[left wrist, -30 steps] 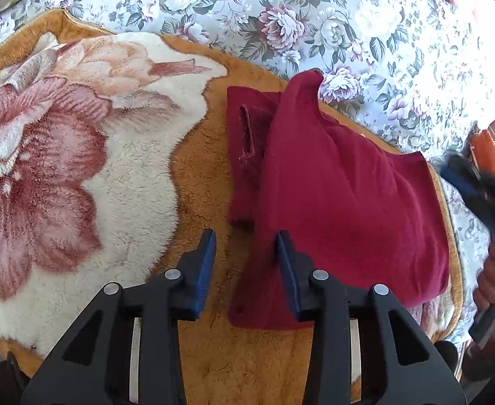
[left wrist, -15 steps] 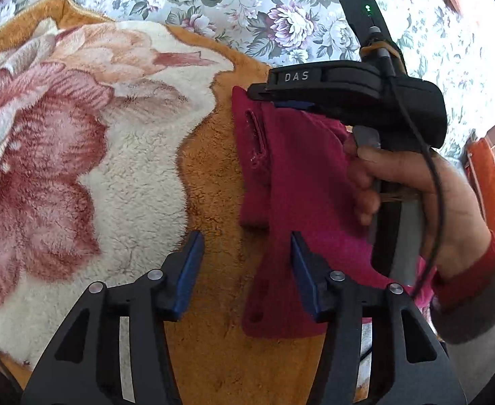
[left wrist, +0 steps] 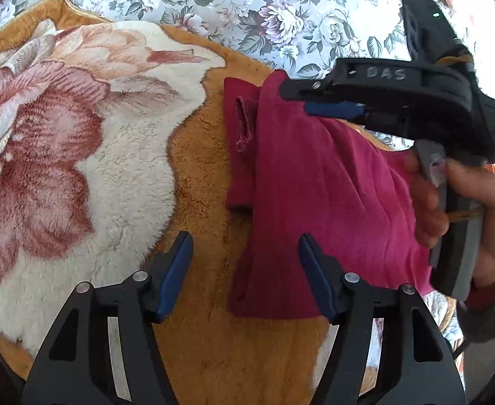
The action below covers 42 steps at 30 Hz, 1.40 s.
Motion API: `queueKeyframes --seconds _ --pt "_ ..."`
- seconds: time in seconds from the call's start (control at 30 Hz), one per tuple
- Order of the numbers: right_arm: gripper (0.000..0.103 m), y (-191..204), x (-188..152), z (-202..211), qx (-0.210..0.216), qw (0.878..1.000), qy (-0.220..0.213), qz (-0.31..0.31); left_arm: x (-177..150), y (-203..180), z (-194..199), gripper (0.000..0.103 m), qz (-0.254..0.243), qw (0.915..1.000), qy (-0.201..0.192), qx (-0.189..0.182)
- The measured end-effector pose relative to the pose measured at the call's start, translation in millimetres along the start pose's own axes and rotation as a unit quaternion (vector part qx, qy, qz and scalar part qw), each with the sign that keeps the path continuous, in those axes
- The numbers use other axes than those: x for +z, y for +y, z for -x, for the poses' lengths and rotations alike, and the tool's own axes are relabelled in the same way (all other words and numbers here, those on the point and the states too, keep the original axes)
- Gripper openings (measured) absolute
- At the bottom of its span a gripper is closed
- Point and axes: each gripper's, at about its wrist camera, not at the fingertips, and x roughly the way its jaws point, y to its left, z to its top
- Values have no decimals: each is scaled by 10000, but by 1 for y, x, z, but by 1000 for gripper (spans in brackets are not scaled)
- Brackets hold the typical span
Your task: Fold small clothes
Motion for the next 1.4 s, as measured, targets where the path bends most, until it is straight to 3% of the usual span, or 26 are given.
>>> queueKeyframes --seconds 0.13,0.27,0.4,0.7,0.83,0.93,1.03,1.07,1.1,1.13,1.2,1.33,1.4 --pt "40 -9 -8 -20 262 9983 374 -373 -3 -1 3 65 -45 10000 19 47" --pt "45 -2 -7 -2 241 9992 204 -242 -4 0 4 66 32 10000 -12 -53" --pt "56 8 2 10 110 9999 48 -111 -5 3 2 78 260 9989 -52 -374" --pt "59 28 23 -24 -484 9980 413 18 -2 4 -7 78 288 9989 -99 -366" --pt "61 40 25 -52 -1035 9911 792 289 -3 2 -10 79 223 9988 -180 -389" --pt "73 49 25 -69 -1304 9852 960 566 -5 3 -11 82 238 9982 -246 -501" --pt "75 56 23 -80 -1600 9773 1035 926 -6 4 -11 84 251 9973 -311 -623" --pt "68 58 21 -82 -1683 9754 956 1051 -6 4 -11 84 225 9973 -322 -628" --pt "52 58 19 -80 -1747 9746 854 1113 -6 3 -11 84 204 9973 -328 -629" --pt "48 58 18 -76 -1805 9738 713 1182 -6 3 -10 84 195 9973 -328 -625" --pt "24 53 14 -63 -1492 9803 558 1170 -5 1 -11 84 204 9975 -310 -602" --pt "18 28 11 -14 -674 9959 -33 595 -5 -7 -10 84 130 9980 -299 -547" --pt "17 23 9 1 -446 9980 -227 393 -2 -10 -13 84 62 9979 -304 -564"
